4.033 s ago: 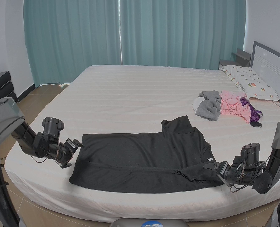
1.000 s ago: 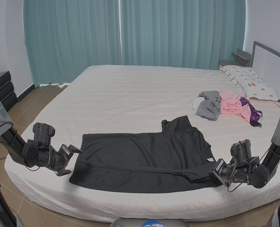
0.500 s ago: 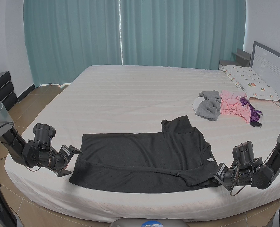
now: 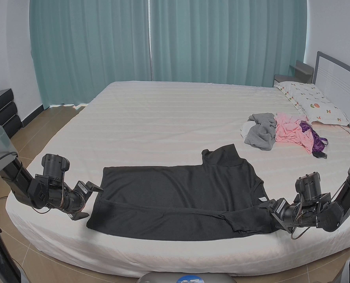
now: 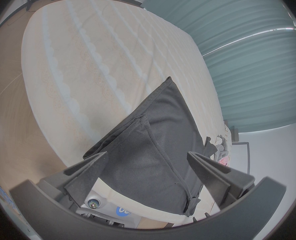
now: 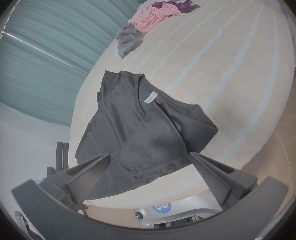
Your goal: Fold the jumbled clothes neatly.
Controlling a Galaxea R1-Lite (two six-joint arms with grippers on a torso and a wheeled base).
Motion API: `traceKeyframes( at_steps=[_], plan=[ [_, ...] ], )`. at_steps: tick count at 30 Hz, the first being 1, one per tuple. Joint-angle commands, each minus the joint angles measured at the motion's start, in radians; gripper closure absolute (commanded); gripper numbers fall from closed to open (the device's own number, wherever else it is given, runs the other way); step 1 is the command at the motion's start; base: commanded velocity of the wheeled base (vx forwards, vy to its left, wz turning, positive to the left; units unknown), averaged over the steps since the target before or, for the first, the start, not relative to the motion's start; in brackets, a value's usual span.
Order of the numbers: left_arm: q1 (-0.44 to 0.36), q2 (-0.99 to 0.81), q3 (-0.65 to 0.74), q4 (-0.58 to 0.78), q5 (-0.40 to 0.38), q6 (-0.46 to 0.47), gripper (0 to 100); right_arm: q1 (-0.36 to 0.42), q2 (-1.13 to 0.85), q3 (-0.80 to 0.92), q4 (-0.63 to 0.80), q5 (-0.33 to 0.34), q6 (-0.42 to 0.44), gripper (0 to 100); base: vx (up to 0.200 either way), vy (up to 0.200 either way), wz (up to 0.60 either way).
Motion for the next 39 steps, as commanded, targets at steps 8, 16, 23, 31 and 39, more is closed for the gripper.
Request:
traceKeyframes(
  at_steps=[8,16,23,31,39],
  plan=[
    [-0.001,-0.009,-0.002,-0.001,0.001,-0.011,0,-0.015,-0.021,-0.010,-0.001,0.003,0.001,0,0.075,0.000,0.00],
    [0.001,-0.014,0.004,0.001,-0.002,-0.010,0,-0.015,-0.013,-0.010,-0.001,0.003,0.001,0,0.000,0.000,0.00],
    [0.001,-0.018,0.003,-0.001,-0.005,-0.004,0,-0.015,-0.015,-0.012,-0.001,0.003,0.001,0,0.000,0.000,0.00],
    [0.019,0.022,-0.149,0.004,-0.013,0.068,0,-0.005,-0.016,-0.007,-0.003,0.009,0.001,0,0.000,0.000,0.00],
    [0.027,0.167,-0.343,0.005,-0.016,0.084,0,-0.006,-0.022,-0.002,-0.003,0.047,-0.002,0,0.000,0.000,0.00]
  ],
)
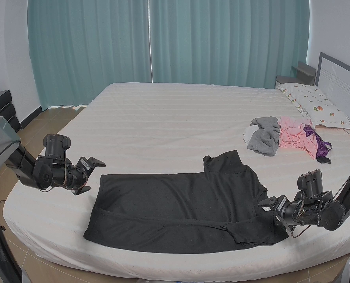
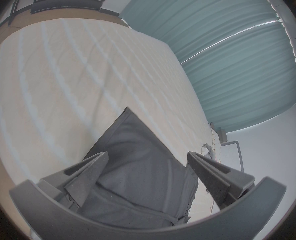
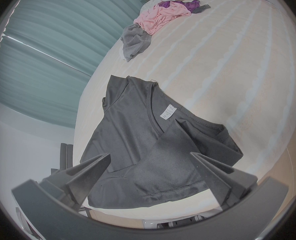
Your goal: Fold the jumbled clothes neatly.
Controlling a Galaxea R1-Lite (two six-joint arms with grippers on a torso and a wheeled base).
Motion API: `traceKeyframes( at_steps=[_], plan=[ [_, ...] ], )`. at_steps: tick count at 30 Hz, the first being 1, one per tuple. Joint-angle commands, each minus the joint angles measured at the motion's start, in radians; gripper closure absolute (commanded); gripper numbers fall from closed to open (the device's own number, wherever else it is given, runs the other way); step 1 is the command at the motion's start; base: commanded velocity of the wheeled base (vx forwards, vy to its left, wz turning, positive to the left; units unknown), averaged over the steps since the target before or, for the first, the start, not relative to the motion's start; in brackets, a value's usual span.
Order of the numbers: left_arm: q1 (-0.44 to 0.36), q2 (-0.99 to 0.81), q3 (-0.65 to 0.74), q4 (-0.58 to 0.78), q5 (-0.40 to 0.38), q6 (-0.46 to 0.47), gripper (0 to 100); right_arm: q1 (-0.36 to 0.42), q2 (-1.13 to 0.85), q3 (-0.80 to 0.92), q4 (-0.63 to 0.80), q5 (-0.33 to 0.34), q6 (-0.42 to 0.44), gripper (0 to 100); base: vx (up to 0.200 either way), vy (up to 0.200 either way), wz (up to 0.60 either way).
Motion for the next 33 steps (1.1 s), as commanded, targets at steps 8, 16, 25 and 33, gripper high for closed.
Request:
traceKeyframes(
  at_steps=[8,16,25,33],
  plan=[
    [0.018,0.159,-0.220,0.003,-0.004,0.065,0,0.002,-0.007,0.005,0.000,0.017,-0.001,0,0.000,0.000,0.00],
    [0.016,0.209,-0.283,0.004,0.002,0.160,0,0.004,-0.007,0.008,0.000,0.017,-0.007,0,0.000,0.000,0.00],
    [0.036,0.317,-0.407,0.004,-0.001,0.234,0,0.011,-0.007,0.011,0.000,0.017,-0.009,0,0.000,0.000,0.00],
    [0.024,0.424,-0.483,-0.004,0.005,0.295,0,0.013,-0.007,0.013,0.000,0.019,-0.009,0,0.000,0.000,0.00]
  ],
)
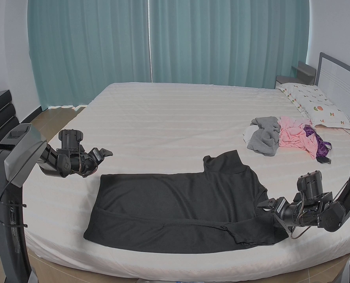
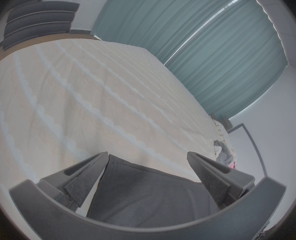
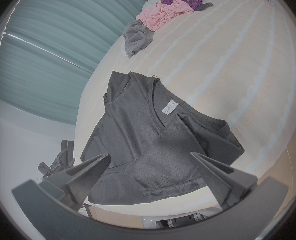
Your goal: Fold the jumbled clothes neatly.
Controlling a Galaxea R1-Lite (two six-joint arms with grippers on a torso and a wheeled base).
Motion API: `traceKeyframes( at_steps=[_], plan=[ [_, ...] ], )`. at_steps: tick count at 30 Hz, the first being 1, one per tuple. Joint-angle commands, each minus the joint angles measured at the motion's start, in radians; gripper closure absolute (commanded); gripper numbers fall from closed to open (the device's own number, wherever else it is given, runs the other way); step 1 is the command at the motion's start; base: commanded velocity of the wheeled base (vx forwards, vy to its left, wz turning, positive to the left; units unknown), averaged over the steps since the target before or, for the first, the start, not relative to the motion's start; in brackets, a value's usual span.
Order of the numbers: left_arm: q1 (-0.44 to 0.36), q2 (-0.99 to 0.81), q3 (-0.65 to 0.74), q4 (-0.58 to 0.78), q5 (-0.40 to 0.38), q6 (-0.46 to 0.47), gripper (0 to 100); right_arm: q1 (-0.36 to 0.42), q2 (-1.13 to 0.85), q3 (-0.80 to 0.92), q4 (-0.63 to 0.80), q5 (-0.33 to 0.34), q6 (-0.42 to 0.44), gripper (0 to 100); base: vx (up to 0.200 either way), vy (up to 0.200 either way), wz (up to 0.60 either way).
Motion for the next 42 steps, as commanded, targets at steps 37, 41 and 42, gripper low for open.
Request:
traceKeyframes(
  at_steps=[37,41,42],
  plan=[
    [0.001,0.084,-0.031,-0.004,0.108,0.039,100,0.006,0.044,-0.142,0.006,0.001,-0.020,0,0.000,0.000,0.00],
    [0.002,0.049,-0.028,-0.003,0.122,0.019,100,0.010,0.078,-0.209,0.012,0.004,-0.063,0,0.000,0.000,0.00],
    [0.002,0.044,-0.027,-0.003,0.126,0.016,100,0.012,0.088,-0.226,0.012,0.006,-0.069,0,0.000,0.000,0.00]
  ],
)
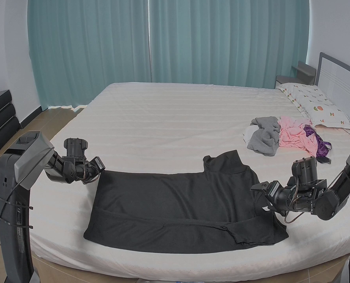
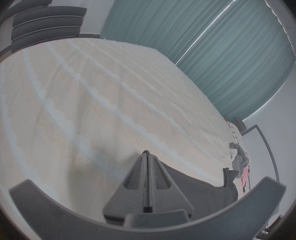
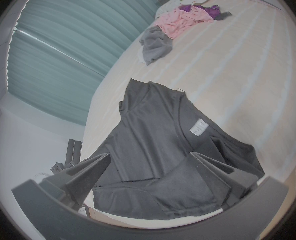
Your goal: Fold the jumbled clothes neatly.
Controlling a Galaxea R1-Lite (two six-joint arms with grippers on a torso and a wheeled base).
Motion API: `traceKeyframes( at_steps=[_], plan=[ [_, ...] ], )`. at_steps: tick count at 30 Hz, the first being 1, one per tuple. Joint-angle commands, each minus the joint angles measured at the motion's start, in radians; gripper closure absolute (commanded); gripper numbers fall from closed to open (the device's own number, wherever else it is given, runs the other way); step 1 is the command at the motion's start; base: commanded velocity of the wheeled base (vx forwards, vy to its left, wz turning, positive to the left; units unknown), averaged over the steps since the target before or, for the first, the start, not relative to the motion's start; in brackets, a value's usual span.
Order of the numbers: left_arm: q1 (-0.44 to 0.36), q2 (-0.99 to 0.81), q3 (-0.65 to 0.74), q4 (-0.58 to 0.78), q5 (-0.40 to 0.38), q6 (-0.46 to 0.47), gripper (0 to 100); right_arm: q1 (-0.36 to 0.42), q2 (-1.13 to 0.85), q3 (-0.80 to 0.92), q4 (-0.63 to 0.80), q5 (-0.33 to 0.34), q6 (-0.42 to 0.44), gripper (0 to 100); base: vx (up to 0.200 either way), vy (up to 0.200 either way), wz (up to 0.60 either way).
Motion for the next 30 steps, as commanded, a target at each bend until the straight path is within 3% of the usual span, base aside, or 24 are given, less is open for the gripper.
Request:
traceKeyframes(
  at_steps=[1,8,20,30],
  plan=[
    [0.001,-0.051,0.005,0.002,0.015,-0.015,100,0.008,0.058,-0.086,0.006,0.005,-0.027,0,0.000,0.000,0.00],
    [0.001,-0.080,0.041,-0.001,0.025,-0.026,100,0.008,0.119,-0.233,0.067,0.010,-0.059,0,0.000,0.000,0.00],
    [0.007,-0.116,0.081,-0.001,0.024,-0.071,100,0.012,0.264,-0.435,0.121,0.079,-0.059,0,0.000,0.000,0.00],
    [0.007,-0.137,0.092,-0.001,0.029,-0.106,100,-0.031,0.351,-0.624,0.213,0.116,-0.061,0,0.000,0.000,0.00]
  ],
)
